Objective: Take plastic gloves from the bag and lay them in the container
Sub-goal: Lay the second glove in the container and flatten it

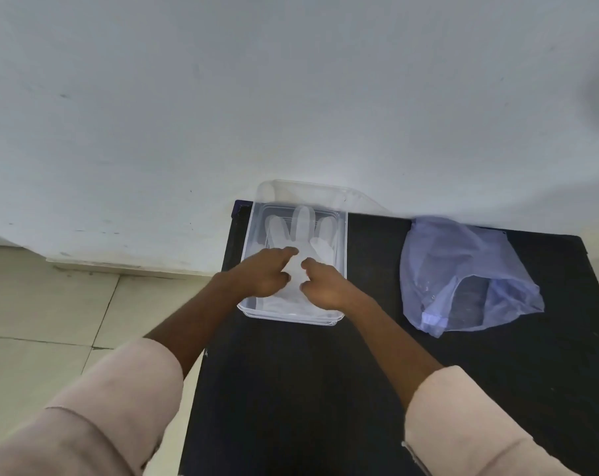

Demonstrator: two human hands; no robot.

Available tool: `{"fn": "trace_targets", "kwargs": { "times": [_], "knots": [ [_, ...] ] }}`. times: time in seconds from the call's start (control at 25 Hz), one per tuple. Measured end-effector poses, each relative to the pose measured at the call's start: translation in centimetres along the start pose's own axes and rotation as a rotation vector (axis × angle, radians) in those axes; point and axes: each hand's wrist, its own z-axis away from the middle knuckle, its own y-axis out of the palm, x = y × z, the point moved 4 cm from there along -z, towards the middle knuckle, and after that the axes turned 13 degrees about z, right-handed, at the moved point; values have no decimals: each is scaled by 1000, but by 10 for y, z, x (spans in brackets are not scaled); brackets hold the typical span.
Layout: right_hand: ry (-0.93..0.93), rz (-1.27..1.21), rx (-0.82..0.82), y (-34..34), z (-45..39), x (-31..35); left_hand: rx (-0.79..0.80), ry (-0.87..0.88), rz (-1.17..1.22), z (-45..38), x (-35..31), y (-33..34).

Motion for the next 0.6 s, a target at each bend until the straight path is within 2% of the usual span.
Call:
{"fn": "trace_targets", "kwargs": {
  "times": [0.12,0.2,0.6],
  "knots": [
    [173,-244,-122,5,-17,-1,-202,-137,510,-8,5,18],
    [231,-255,-180,10,-29,-3,-305,-213,680,-13,6,26],
    [351,-248,-340,22,-50,-12,-284,-192,734,-28,23,30]
  ]
}}
